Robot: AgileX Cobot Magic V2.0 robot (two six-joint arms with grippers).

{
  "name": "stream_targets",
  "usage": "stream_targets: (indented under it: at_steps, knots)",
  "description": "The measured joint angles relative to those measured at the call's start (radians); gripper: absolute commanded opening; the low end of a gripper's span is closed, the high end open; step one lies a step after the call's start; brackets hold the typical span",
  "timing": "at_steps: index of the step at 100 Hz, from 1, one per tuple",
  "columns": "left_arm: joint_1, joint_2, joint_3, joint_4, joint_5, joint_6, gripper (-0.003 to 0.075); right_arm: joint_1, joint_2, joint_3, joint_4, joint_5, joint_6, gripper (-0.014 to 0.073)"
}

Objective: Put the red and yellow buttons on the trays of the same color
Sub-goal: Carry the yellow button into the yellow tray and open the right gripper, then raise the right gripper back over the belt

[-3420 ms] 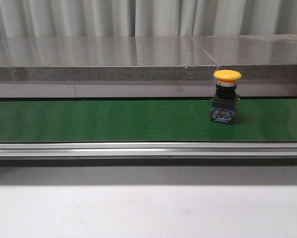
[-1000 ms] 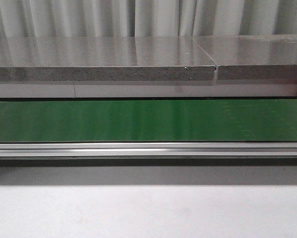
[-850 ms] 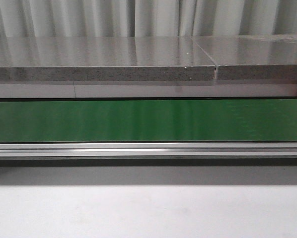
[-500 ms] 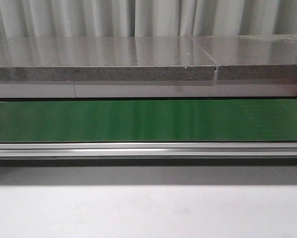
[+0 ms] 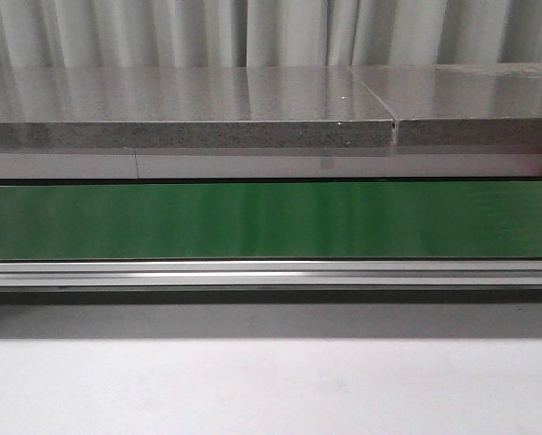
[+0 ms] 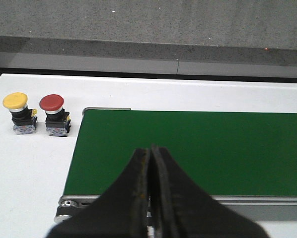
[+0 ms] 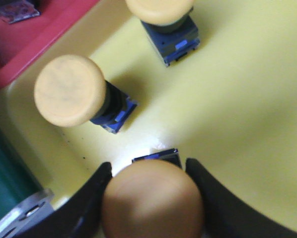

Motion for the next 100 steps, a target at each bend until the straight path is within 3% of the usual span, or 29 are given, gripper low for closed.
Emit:
stream_targets:
  at_steps: [30, 70, 89, 100]
  knots:
    - [0.0, 0.0, 0.0, 0.0, 0.0, 0.0, -0.0019, 0.0, 0.061, 0.0, 0.01, -0.041, 0.0, 0.0186]
    - [0.0, 0.0, 0.0, 0.0, 0.0, 0.0, -0.0019, 0.0, 0.061, 0.0, 0.012, -0.051, 0.002, 0.0409]
    - [0.0, 0.0, 0.0, 0.0, 0.0, 0.0, -0.0019, 0.0, 0.061, 0.0, 0.013, -0.059, 0.002, 0.057]
    - [0.0, 0.0, 0.0, 0.0, 0.0, 0.0, -0.0019, 0.0, 0.061, 0.0, 0.013, -0.06, 0.0, 0.0602]
